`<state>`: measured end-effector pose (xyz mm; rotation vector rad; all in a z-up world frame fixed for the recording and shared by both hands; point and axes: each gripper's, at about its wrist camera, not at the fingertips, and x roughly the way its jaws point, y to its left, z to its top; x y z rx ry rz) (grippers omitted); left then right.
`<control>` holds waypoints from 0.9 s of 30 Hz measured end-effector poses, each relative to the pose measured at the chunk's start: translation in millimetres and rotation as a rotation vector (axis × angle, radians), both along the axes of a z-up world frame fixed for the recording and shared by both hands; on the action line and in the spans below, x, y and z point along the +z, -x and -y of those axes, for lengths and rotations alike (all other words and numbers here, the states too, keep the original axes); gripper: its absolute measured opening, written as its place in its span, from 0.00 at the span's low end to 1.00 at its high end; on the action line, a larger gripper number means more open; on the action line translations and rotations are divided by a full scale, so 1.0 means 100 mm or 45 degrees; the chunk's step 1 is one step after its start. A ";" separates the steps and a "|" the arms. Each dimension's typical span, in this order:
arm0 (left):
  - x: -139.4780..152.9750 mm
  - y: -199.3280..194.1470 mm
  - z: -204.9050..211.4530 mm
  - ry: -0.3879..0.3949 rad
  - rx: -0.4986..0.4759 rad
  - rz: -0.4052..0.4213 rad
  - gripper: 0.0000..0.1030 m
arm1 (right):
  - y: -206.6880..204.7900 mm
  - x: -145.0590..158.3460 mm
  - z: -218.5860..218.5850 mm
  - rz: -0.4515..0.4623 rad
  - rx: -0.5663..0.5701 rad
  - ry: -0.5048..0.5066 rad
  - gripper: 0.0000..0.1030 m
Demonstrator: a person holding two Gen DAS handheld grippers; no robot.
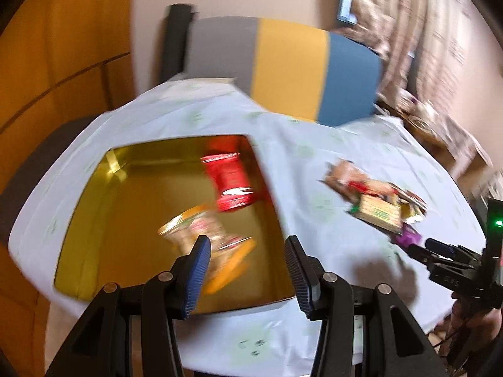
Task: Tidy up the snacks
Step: 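Grasp the clear grain bar with red end using the left tool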
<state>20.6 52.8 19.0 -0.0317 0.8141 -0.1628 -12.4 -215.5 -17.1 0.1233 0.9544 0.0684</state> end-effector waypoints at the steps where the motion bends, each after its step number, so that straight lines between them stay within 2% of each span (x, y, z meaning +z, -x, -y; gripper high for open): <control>1: 0.02 -0.04 0.10 -0.002 -0.040 -0.007 0.48 | 0.03 -0.02 0.05 -0.006 -0.014 -0.001 0.62; 10: -0.04 -0.42 0.93 -0.082 -0.361 -0.134 0.48 | 0.15 -0.27 0.30 -0.070 -0.064 -0.036 0.62; 12: -0.04 -0.50 1.07 -0.103 -0.419 -0.141 0.48 | 0.14 -0.32 0.29 -0.081 -0.050 -0.045 0.63; 14: -0.06 -0.65 1.24 -0.105 -0.529 -0.167 0.48 | 0.14 -0.36 0.28 -0.090 -0.036 -0.042 0.63; 18: -0.14 -0.89 1.53 -0.178 -0.653 -0.181 0.48 | 0.15 -0.43 0.23 -0.096 -0.001 -0.035 0.63; 21: -0.19 -1.03 1.72 -0.192 -0.733 -0.189 0.48 | 0.15 -0.48 0.20 -0.104 0.038 -0.028 0.63; 27: -0.34 -1.32 2.15 -0.311 -0.866 -0.200 0.48 | 0.17 -0.52 0.18 -0.095 0.108 -0.016 0.69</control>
